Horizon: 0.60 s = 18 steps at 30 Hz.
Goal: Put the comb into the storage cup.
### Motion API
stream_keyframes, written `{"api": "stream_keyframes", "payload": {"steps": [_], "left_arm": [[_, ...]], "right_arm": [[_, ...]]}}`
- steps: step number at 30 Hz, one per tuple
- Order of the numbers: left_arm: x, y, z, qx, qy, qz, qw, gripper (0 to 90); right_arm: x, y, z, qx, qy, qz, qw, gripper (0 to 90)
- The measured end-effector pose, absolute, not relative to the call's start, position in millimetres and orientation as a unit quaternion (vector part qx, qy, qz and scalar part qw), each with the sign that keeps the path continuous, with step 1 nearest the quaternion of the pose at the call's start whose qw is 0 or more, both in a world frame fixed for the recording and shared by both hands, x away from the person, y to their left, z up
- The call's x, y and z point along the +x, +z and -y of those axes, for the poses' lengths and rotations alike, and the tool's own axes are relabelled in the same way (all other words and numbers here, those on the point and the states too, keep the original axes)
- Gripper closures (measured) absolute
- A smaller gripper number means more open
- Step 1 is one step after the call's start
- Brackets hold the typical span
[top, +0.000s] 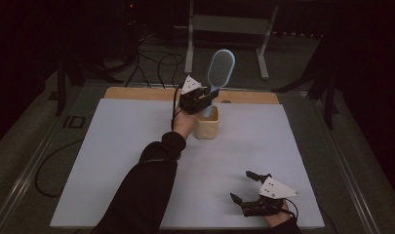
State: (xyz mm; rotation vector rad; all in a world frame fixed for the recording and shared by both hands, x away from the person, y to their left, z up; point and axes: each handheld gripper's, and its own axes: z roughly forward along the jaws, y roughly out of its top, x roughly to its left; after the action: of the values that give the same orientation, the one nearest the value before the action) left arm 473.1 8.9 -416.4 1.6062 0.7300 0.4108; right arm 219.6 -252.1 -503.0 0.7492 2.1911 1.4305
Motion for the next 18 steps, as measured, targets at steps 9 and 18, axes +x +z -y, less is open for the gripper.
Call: {"api": "stream_keyframes", "payload": {"steps": [9, 18], "left_arm": [[479, -428, -9, 0.696, 0.177, -0.330, 0.613, 70.0], [478, -437, -10, 0.699, 0.178, -0.337, 0.605, 69.8]], "right_arm": [[219, -503, 252, 0.268, 0.514, -0.788, 0.206, 9.6], [220, -503, 252, 0.266, 0.514, -0.789, 0.206, 9.6]]}}
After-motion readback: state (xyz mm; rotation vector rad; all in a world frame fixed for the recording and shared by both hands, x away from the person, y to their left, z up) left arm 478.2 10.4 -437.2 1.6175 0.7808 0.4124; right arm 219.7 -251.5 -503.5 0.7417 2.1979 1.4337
